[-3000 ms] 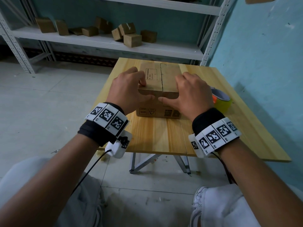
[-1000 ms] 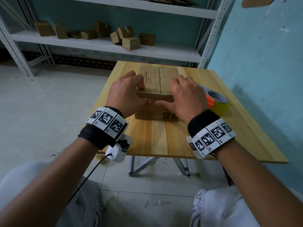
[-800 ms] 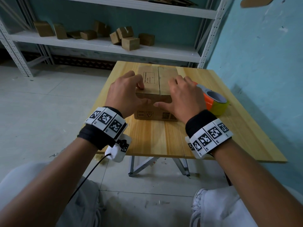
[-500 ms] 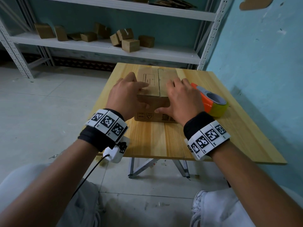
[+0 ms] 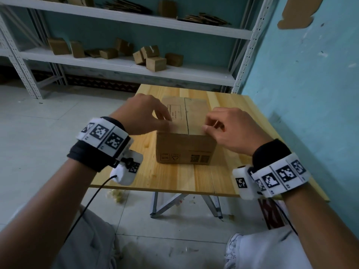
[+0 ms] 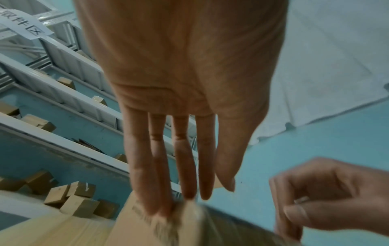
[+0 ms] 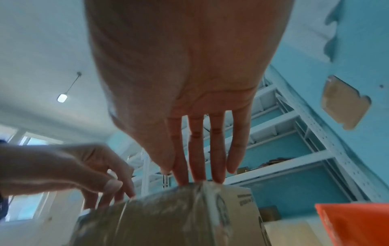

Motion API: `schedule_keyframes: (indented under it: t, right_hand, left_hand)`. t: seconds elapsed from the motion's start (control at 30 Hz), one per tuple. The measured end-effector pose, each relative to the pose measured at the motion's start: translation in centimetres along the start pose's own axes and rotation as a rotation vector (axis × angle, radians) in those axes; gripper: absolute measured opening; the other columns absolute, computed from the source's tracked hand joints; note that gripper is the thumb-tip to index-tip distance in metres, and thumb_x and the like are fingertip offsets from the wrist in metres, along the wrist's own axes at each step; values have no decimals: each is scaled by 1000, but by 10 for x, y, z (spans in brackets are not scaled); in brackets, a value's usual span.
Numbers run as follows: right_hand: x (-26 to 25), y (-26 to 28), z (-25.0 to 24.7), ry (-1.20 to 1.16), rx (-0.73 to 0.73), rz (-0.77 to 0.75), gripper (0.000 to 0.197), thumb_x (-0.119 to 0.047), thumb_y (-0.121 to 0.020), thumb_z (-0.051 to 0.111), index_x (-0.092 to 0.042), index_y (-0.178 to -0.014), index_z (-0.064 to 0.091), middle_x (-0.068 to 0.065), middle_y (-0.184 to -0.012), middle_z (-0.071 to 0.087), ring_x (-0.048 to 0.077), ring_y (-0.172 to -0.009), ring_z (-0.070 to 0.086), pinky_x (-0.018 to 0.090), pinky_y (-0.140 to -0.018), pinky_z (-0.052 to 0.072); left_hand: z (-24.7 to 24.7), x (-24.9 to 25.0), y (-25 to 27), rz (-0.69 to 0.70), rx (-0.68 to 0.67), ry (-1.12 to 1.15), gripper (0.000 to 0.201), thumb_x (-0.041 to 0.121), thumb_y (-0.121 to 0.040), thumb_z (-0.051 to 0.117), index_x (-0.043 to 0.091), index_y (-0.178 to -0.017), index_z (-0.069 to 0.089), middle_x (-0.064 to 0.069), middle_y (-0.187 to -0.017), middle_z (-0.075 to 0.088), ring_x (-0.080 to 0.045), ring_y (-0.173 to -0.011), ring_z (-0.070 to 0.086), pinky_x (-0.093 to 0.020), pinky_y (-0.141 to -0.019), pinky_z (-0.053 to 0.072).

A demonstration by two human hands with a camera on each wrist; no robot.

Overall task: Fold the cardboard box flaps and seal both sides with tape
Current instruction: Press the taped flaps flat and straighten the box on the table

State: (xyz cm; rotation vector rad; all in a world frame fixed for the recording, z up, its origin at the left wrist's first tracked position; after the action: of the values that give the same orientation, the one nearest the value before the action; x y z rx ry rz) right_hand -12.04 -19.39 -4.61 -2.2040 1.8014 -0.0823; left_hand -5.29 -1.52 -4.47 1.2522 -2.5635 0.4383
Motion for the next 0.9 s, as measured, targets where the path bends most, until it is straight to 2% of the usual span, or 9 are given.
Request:
schedule_keyframes:
  t: [0.07, 0.1, 0.2, 0.27, 0.4, 0.5, 0.6, 0.73, 0.9]
  right_hand:
    - [1, -3, -7, -127, -26, 0, 7, -32, -93, 62, -25, -90, 65, -14, -87, 61, 3, -81, 57, 32, -80, 53]
    - [2, -8, -8, -160, -32, 1, 7, -32, -91, 65, -25, -94, 66, -13, -90, 63, 2, -83, 57, 29, -81, 52]
    - [2, -31, 0, -165, -91, 3, 39, -46, -82, 72, -27, -115, 62, -8, -116, 60, 6, -101, 54, 24, -85, 45]
    - [2, -46, 11, -179, -186, 15, 63, -55, -76, 74, -28, -130, 54, -6, -134, 51, 11, -118, 48, 29, -94, 41]
    - [10, -65, 27, -199, -335, 74, 83, -58, -76, 73, -30, -146, 37, -1, -156, 28, 20, -139, 30, 37, -110, 30]
    - [20, -69, 34, -189, -449, 135, 103, -64, -70, 72, -28, -153, 21, -1, -159, 19, 23, -143, 24, 49, -115, 27]
    - [28, -70, 41, -203, -535, 188, 114, -63, -70, 70, -25, -156, 5, 1, -163, 5, 25, -148, 13, 51, -119, 19]
    - [30, -74, 46, -163, -579, 193, 129, -71, -64, 70, -25, -156, -8, -1, -163, -16, 21, -150, -8, 51, -121, 4]
    - [30, -78, 46, -178, -560, 218, 135, -72, -54, 71, -23, -156, -2, -2, -162, -3, 25, -147, 9, 48, -119, 18]
  left_hand:
    - [-11, 1, -4, -8, -14, 82, 16, 37, -86, 65, 30, -99, 68, 12, -89, 67, -5, -71, 65, -21, -63, 53]
    - [-15, 1, -9, -6, 9, 74, 18, 38, -85, 66, 30, -101, 68, 12, -89, 67, -5, -74, 66, -23, -66, 53]
    - [-12, 0, -29, -25, 14, -5, 40, 45, -80, 68, 31, -117, 62, 7, -114, 64, -10, -100, 59, -31, -87, 47]
    - [-2, -3, -38, -78, -51, -44, 56, 47, -80, 69, 30, -130, 53, 1, -134, 52, -19, -119, 50, -35, -96, 41]
    - [13, -13, -43, -159, -151, -42, 76, 55, -80, 66, 28, -145, 36, -3, -152, 33, -25, -137, 33, -36, -107, 31]
    - [22, -21, -44, -192, -215, 13, 82, 57, -82, 62, 28, -150, 25, 0, -158, 22, -23, -143, 24, -36, -113, 23]
    - [28, -25, -48, -205, -247, 69, 86, 57, -82, 61, 31, -152, 17, 4, -161, 7, -22, -147, 13, -38, -116, 16]
    - [32, -30, -53, -213, -281, 80, 89, 59, -81, 61, 32, -151, 15, 5, -161, 1, -21, -147, 9, -42, -119, 14]
    - [34, -33, -57, -208, -272, 83, 91, 59, -80, 63, 30, -152, 16, 4, -161, 4, -23, -146, 11, -42, -116, 17]
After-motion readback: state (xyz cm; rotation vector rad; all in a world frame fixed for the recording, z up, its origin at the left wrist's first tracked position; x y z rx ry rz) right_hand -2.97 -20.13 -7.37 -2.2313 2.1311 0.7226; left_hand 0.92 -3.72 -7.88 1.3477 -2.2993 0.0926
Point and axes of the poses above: each hand's wrist, its own y-axis away from the middle knuckle, its own z-axis out of the palm, x = y × z, the point moved 7 cm from there along -y, towards the middle knuckle
